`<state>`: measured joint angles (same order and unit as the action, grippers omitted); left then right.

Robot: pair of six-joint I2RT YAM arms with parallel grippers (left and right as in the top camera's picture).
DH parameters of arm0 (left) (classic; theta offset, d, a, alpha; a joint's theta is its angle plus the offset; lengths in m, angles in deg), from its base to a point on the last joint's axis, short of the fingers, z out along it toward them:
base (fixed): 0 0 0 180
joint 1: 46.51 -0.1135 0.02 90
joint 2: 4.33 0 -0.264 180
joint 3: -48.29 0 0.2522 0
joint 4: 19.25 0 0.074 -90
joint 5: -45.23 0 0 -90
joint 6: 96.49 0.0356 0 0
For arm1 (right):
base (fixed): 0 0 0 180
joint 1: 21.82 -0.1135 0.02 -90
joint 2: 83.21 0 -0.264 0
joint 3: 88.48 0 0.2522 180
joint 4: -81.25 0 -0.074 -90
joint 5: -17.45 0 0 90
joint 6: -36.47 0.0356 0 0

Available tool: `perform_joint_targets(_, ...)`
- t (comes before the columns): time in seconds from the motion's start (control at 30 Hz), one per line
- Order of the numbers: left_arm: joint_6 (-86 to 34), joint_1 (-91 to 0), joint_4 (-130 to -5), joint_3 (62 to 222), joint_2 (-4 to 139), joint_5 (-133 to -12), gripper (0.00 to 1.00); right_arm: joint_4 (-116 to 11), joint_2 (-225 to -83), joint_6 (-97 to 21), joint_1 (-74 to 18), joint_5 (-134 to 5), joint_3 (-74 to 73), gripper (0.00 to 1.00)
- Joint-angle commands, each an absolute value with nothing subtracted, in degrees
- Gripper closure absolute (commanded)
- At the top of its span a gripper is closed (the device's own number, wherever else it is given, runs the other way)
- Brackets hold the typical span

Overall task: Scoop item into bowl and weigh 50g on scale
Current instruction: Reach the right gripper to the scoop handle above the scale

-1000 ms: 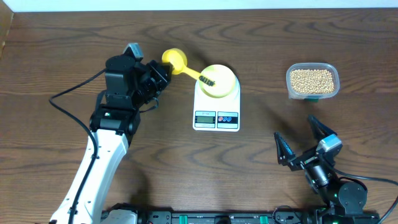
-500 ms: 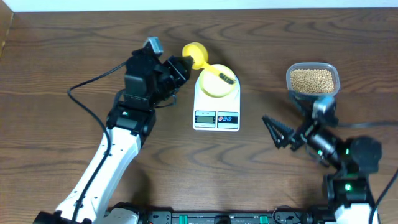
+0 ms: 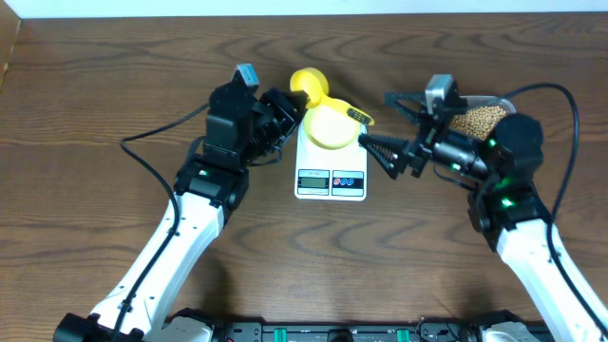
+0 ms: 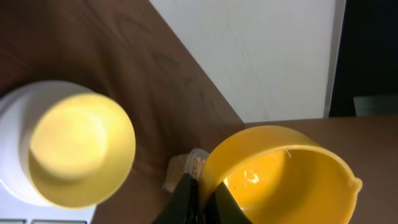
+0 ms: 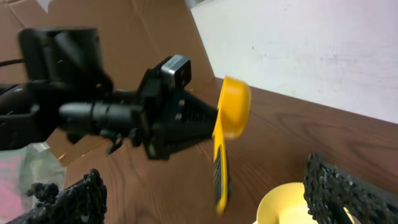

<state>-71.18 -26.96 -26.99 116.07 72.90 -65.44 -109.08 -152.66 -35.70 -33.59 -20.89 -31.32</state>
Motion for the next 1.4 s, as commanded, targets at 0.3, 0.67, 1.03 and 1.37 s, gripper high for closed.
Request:
perform_joint_targets(0.3,-67.31,-22.96,-32.17,116.31,73.16,-65.09,0.92,-111.79,-158.67,-34.96,-35.80,-20.52,-29.46,0.01)
perform_joint_targets(0.67,-68.03,-22.96,-31.47,116.31,73.16,-64.85,0.92,-108.38,-159.31,-33.26,-36.37,-21.48,-29.46,0.29)
perform_joint_targets(1.03,-70.85,-21.49,-31.69,116.31,73.16,-65.05,0.92,-108.34,-159.31,-32.34,-39.89,-26.22,-29.46,0.76)
perform_joint_targets(1.37,-70.65,-21.14,-31.69,116.31,73.16,-65.02,0.92,-107.84,-159.31,-32.32,-40.04,-27.18,-29.46,0.92)
